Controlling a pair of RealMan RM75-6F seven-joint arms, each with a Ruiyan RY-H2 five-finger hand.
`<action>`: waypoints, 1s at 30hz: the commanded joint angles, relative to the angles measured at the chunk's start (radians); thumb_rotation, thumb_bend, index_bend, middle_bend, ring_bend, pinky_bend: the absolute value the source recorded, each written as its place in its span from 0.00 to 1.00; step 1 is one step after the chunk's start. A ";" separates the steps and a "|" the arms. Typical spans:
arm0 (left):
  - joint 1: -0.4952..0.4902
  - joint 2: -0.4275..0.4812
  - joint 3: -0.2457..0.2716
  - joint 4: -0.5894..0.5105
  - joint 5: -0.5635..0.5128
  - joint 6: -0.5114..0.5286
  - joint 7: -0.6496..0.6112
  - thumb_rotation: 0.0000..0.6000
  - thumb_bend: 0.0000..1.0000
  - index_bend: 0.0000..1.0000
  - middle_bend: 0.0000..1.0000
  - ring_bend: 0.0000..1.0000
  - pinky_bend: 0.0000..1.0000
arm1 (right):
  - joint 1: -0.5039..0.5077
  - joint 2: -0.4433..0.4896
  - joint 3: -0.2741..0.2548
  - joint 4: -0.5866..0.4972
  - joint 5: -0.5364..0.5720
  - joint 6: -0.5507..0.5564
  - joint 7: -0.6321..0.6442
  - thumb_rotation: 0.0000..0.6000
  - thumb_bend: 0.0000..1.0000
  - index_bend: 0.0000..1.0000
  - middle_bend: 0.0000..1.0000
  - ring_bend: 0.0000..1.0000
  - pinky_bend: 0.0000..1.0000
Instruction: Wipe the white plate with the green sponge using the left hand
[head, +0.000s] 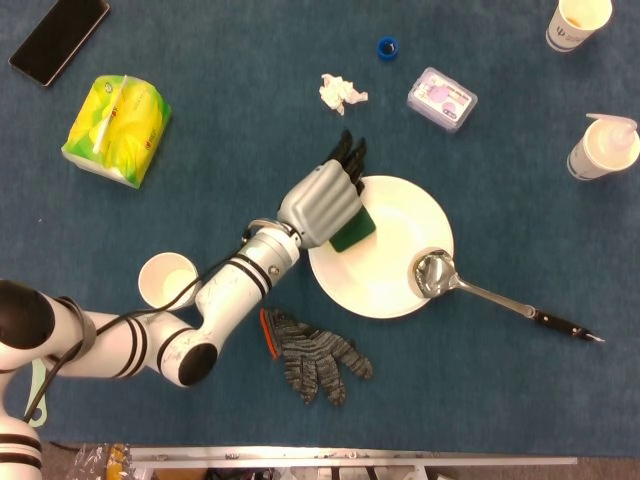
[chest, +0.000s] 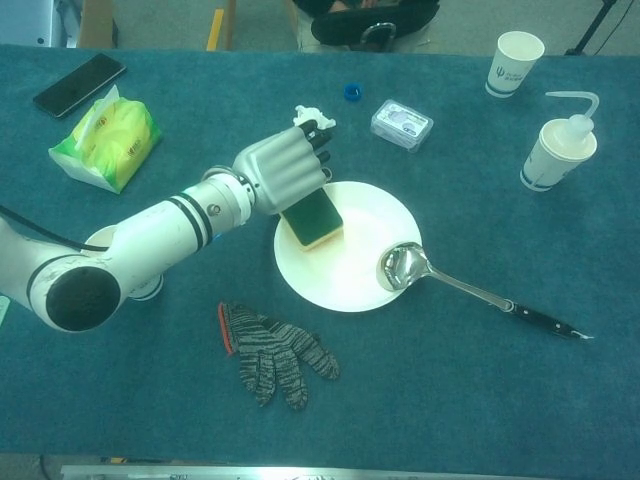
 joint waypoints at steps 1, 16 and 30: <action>0.002 -0.001 -0.007 0.021 0.001 0.000 -0.004 1.00 0.28 0.34 0.20 0.05 0.08 | 0.001 0.000 0.001 -0.001 0.001 -0.001 -0.002 1.00 0.26 0.30 0.29 0.20 0.32; 0.017 0.014 0.001 -0.037 0.015 0.010 0.015 1.00 0.29 0.34 0.20 0.05 0.08 | 0.002 0.000 0.000 -0.007 -0.005 0.003 -0.004 1.00 0.26 0.30 0.29 0.20 0.32; 0.020 0.012 0.007 -0.113 0.032 0.020 0.038 1.00 0.29 0.34 0.20 0.05 0.08 | -0.001 0.001 -0.003 -0.002 -0.006 0.005 0.005 1.00 0.26 0.30 0.29 0.20 0.32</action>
